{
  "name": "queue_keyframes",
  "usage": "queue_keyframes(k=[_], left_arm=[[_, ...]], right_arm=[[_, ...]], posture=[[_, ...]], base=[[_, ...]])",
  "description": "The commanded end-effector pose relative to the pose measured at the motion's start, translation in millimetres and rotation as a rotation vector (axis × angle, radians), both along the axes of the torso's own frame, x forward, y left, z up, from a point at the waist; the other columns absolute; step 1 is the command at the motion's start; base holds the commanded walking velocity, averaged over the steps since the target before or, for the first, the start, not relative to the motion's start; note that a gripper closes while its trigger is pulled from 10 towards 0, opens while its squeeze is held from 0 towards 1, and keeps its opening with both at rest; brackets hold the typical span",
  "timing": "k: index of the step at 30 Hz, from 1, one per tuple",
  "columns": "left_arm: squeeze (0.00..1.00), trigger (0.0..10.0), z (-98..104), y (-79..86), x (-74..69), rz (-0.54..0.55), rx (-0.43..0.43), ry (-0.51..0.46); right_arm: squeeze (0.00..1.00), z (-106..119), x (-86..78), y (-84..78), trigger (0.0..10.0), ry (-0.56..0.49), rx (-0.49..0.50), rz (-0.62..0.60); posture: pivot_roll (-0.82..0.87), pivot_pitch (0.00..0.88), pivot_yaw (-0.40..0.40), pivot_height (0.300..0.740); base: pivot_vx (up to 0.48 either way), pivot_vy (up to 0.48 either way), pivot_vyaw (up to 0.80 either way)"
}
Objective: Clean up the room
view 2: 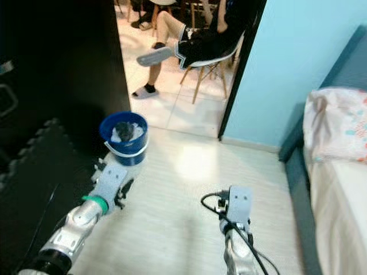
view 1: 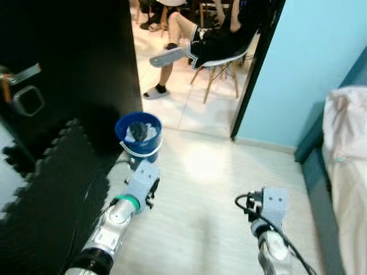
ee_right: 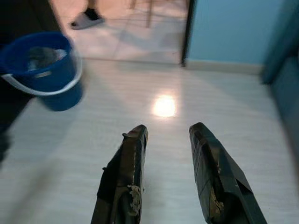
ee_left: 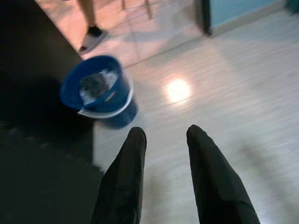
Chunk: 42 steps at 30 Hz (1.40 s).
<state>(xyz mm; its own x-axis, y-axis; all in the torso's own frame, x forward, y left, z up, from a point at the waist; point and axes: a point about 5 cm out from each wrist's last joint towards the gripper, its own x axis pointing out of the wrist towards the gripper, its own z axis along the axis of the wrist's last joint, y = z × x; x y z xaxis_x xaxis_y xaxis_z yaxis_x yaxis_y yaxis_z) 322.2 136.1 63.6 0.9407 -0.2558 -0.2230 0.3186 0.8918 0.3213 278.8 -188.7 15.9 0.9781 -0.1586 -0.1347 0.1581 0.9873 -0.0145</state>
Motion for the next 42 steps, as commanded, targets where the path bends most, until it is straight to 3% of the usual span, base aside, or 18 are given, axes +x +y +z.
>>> queue_keyframes(k=[1,8,37,42], left_arm=[[0.0,10.0,-6.2,-2.4,-2.6,-0.015,0.006,0.031],[0.0,10.0,-8.7,-2.4,-4.2,0.012,-0.013,0.027],[0.0,10.0,-13.5,-1.5,-5.8,0.026,-0.027,0.037],[0.0,10.0,-12.6,-1.6,-4.7,0.023,-0.012,0.037]], right_arm=[[0.0,-1.0,-2.7,-3.3,10.0,-0.003,0.003,-0.024],[0.0,1.7,2.0,1.1,10.0,-0.002,-0.017,0.023],[0.0,4.8,5.6,-2.6,10.0,-0.004,-0.026,0.021],[0.0,4.7,5.5,-1.6,10.0,-0.005,-0.026,0.023]], posture=[[0.02,0.02,0.114,0.74],[0.03,0.017,0.089,0.74],[0.03,0.014,0.081,0.74],[0.03,0.017,0.082,0.74]], base=[[-0.322,0.0,-0.49],[-0.321,0.0,-0.48],[-0.322,0.0,-0.43],[0.0,0.0,-0.18]])
